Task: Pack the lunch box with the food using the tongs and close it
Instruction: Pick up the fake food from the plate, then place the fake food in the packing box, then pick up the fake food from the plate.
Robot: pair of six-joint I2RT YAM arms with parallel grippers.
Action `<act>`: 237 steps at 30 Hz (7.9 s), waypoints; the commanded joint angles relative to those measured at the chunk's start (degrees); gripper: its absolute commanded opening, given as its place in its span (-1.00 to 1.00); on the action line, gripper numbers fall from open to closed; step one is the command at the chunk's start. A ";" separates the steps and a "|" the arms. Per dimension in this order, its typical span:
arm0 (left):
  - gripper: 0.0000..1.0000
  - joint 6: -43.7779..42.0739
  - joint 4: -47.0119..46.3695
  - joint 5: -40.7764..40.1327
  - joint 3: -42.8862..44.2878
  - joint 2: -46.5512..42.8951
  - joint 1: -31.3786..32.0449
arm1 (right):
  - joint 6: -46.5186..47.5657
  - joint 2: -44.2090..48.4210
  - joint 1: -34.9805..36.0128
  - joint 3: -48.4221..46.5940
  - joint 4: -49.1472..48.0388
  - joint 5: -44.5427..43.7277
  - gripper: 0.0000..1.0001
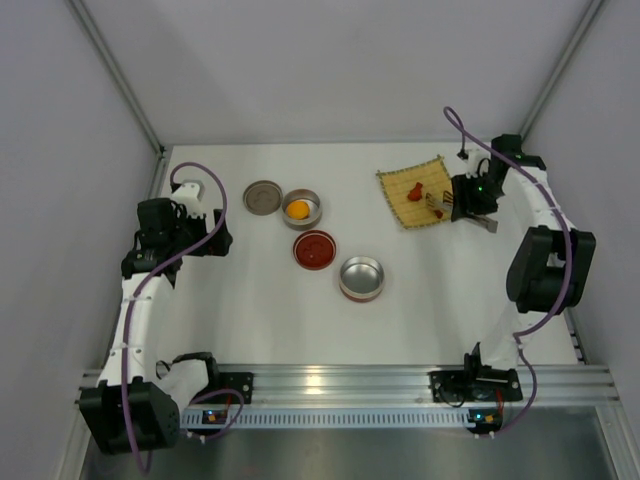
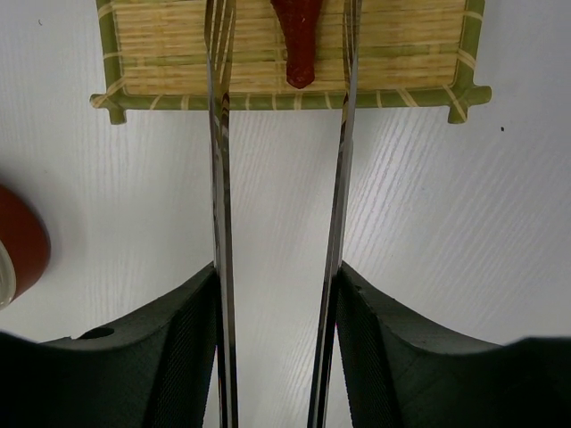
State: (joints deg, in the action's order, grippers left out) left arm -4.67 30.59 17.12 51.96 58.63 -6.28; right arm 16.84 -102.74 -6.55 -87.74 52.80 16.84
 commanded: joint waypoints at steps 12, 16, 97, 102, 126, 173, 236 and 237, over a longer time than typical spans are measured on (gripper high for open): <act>0.97 -0.34 -1.41 0.63 1.56 -0.45 -0.13 | 0.30 -2.38 0.22 -0.41 -3.84 0.56 -0.04; 0.97 -0.26 -1.50 0.28 1.65 -0.36 -0.05 | 0.12 -2.64 0.66 -0.41 -4.19 0.47 -0.07; 0.97 -2.36 1.49 -0.87 2.09 -1.33 -0.05 | 10.94 26.01 32.56 17.61 18.84 10.67 -0.72; 0.97 -2.72 1.67 -0.51 1.83 -1.15 -0.13 | 9.53 24.52 33.18 17.61 16.91 9.09 -0.70; 0.97 -3.07 1.75 0.80 -0.02 -2.03 -0.13 | 6.01 22.67 33.09 4.51 15.75 6.62 -0.16; 0.97 -3.16 -1.41 -1.48 -2.04 0.17 -0.13 | -21.59 -2.03 14.19 -6.12 -11.05 -15.70 -0.01; 0.97 -2.98 -1.15 -2.62 -1.52 -0.71 -0.04 | -17.37 3.33 9.19 -1.20 -6.74 -7.79 -0.58; 0.97 -2.98 -1.15 -2.54 -1.52 -0.71 -0.04 | -17.28 3.68 8.92 -1.11 -6.74 -7.61 -0.58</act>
State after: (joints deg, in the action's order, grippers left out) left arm -7.46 30.83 14.44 49.28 58.76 -6.28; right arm -1.48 -103.02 3.73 -89.10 46.24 7.60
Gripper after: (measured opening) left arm 0.984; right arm 0.319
